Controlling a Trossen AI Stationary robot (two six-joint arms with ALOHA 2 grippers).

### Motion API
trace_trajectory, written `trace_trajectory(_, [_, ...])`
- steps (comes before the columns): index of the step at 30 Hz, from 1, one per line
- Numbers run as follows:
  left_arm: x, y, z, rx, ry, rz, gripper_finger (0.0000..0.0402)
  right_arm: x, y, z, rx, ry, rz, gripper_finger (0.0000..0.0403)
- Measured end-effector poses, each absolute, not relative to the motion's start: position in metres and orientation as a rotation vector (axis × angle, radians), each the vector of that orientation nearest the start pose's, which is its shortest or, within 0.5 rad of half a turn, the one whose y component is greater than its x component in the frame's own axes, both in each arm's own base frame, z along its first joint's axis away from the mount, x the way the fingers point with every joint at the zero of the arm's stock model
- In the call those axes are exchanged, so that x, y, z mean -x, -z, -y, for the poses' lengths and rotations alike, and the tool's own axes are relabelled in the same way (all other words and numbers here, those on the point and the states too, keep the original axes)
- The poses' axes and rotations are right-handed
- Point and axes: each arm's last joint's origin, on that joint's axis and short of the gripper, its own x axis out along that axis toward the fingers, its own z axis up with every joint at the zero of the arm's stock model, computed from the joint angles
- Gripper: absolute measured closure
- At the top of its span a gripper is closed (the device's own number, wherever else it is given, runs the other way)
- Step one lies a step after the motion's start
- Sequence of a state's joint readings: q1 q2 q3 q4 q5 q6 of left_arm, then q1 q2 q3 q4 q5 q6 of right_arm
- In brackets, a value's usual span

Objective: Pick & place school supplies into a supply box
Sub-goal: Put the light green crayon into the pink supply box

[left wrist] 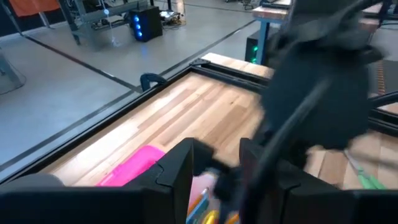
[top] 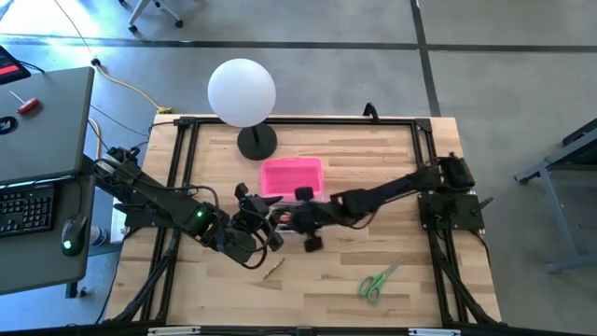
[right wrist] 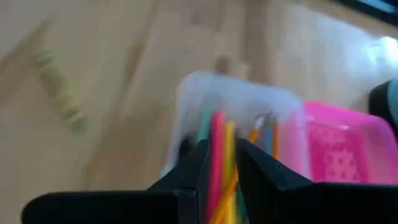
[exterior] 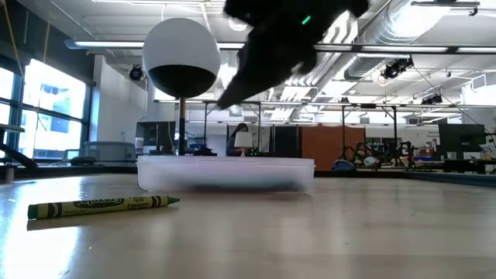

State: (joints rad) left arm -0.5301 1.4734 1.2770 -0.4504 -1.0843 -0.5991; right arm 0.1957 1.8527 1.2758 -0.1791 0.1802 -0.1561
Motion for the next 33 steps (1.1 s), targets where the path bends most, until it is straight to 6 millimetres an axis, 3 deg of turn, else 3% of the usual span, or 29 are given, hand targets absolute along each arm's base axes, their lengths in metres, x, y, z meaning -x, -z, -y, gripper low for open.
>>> trace_trajectory(5, [-0.284,-0.331,0.139,0.155,-0.571,-0.275,0.0240,-0.358,-0.230,-0.115,0.338,-0.203,-0.833,0.0347])
trace_trajectory(9, [-0.288,-0.333,0.144,0.136,-0.451,-0.301,0.0240,-0.334,-0.226,-0.139,0.333,-0.259,-0.966,0.0342])
trace_trajectory(14, [-0.292,-0.342,0.143,0.113,-0.420,-0.250,0.0241,-0.304,-0.217,-0.162,0.336,-0.365,-1.162,0.0341])
trace_trajectory(18, [-0.291,-0.337,0.144,0.102,-0.424,-0.276,0.0241,-0.290,-0.219,-0.172,0.413,-0.235,-1.175,0.0340])
trace_trajectory(27, [-0.294,-0.327,0.147,0.169,-0.396,-0.326,0.0241,-0.245,-0.219,-0.200,0.369,-0.108,-1.314,0.0341])
trace_trajectory(33, [-0.293,-0.293,0.155,0.324,-0.237,-0.648,0.0241,-0.223,-0.222,-0.223,0.403,-0.097,-1.251,0.0340])
